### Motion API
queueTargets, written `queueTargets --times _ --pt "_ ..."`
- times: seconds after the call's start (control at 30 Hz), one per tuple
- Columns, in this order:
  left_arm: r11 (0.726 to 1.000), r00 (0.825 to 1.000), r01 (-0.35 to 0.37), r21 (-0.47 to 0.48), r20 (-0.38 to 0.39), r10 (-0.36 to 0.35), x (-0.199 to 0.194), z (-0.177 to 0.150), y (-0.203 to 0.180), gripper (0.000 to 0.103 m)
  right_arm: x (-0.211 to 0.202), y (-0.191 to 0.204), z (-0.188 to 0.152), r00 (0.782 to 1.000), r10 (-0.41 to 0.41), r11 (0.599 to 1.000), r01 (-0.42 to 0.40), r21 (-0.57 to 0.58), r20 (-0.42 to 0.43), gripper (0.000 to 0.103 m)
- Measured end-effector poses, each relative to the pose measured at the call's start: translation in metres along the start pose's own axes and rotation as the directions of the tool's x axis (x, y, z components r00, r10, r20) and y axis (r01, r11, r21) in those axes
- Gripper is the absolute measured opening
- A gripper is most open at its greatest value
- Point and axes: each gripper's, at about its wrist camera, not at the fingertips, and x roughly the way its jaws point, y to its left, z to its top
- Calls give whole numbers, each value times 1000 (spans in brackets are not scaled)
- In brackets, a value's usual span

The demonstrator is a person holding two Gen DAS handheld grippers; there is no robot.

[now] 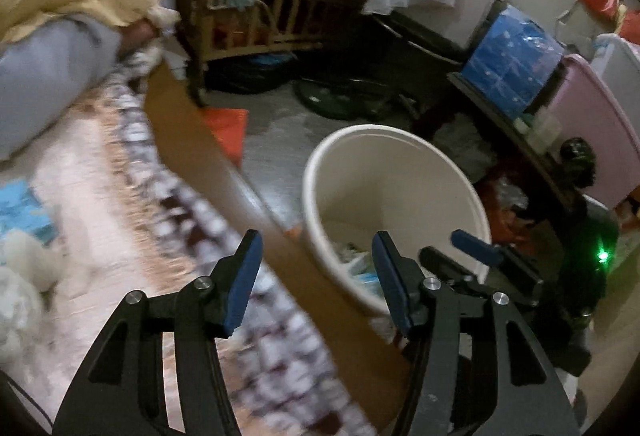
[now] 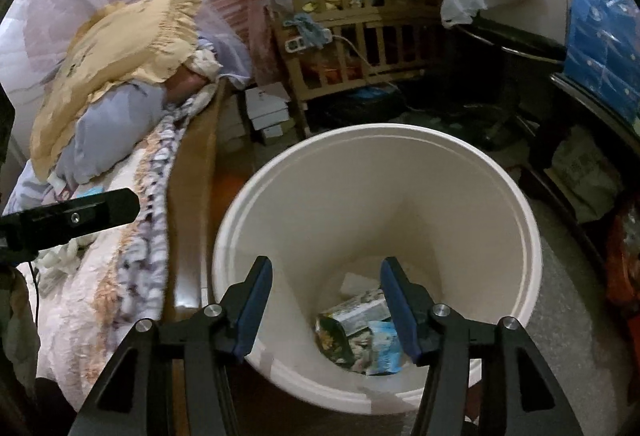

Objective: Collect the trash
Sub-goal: 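Open the left tool over the white bin while the right tool drops the blue packet in, then move both open tools back over the remaining trash on the bed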

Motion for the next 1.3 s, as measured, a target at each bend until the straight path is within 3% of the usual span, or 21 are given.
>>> queueTargets --times 0.27,0.53,0.8,1.17,1.3 --pt "993 992 -115 -32 55 117 -43 -22 39 56 -9 51 -5 997 71 996 -72 -48 -3 55" --pt "972 970 -232 -43 72 234 -76 -49 74 56 -13 113 -8 987 157 981 -158 -113 -16 60" --pt "948 949 -296 -116 76 305 -112 -75 123 56 -7 172 -14 970 235 953 -244 -182 -67 62" --pt "874 907 -394 -283 36 420 -162 -125 221 56 14 247 -23 942 297 898 -331 -290 -156 66" --pt "822 870 -465 -329 2 493 -175 -140 264 56 25 268 -23 932 312 881 -356 -311 -185 66"
